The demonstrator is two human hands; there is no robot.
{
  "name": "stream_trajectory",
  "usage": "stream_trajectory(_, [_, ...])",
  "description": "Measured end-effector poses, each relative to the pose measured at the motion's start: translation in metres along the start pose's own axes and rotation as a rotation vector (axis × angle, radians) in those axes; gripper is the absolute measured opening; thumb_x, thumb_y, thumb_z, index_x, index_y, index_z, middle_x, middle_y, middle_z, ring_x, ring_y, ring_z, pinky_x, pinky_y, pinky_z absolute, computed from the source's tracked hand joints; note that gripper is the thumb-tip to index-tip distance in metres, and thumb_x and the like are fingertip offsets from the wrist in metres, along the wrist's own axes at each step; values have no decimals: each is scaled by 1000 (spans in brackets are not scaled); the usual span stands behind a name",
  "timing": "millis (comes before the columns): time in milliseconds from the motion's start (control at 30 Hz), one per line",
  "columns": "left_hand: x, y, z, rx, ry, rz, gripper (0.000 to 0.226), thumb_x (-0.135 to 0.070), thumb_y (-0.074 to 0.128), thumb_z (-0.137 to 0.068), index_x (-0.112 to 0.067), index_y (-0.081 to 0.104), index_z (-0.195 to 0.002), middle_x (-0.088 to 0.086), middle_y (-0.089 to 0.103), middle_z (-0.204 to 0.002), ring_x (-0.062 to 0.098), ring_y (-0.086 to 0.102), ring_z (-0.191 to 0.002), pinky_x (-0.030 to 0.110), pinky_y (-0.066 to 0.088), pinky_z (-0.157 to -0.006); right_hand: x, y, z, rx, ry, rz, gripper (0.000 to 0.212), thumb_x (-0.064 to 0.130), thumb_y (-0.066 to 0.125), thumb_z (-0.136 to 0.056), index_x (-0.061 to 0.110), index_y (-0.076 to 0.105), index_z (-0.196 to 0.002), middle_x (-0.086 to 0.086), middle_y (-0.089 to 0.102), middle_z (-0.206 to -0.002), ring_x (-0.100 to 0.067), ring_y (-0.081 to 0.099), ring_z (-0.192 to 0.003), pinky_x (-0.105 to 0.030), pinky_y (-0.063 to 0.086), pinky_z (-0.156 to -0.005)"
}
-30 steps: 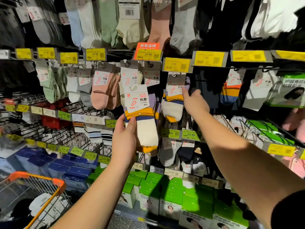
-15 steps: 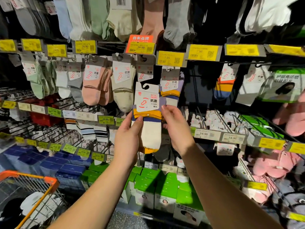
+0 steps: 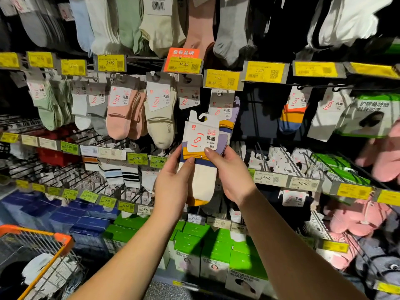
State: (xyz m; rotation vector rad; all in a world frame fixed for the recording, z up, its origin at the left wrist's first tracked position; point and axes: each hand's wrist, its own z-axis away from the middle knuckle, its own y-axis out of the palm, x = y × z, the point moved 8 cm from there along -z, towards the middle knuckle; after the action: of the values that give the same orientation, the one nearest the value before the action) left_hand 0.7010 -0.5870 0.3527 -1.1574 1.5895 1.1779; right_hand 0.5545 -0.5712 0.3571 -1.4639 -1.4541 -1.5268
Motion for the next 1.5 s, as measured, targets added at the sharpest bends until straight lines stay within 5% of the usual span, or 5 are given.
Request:
stream_trajectory(167, [-1,-13,-11,-64,8,12,22,-21,50,-105,-22,57,-125,-4,70,-102,-2,67,-79,12,51,-66,4,-8,-5,31,61,-141,28,11,48,-104,21,58,-127,-1,70,-125,-20,66,-116,-36,52,-100])
stream_trajectory(300, [2,-29,-20,-153,-20,43,18,-21,57,-101,-28,57,-117,-8,68,-84,11,67,-79,28,51,-68,19,-27,-19,-34,30,-142,24,11,48,-104,21,60,-122,0,75,-113,-19,71,-105,-34,59,-86])
stream_trajectory(500, [-3,-42,-25,-202,-13,26,22,-19,51,-104,-21,56,-126,-4,71,-101,9,68,-87,25,51,-73,42,-52,-58,-216,-33,351,12,37,56,-97,34,55,-109,4,70,-119,-23,69,-107,-52,55,-93])
stream_trajectory(1033, [-6,-36,-28,-137,-24,97,22,-16,52,-103,-18,58,-124,2,73,-112,7,70,-96,25,51,-80,59,-43,-94,-252,-65,782,44,37,44,-105,9,42,-138,-3,58,-126,-24,60,-103,-37,49,-80])
stream_trajectory(1500, [-16,-38,-23,-123,-11,108,25,-13,49,-104,-11,56,-128,7,73,-112,5,71,-88,17,54,-70,48,-49,-99,-320,-28,569,32,36,49,-101,15,48,-126,-5,63,-125,-28,64,-105,-52,55,-91])
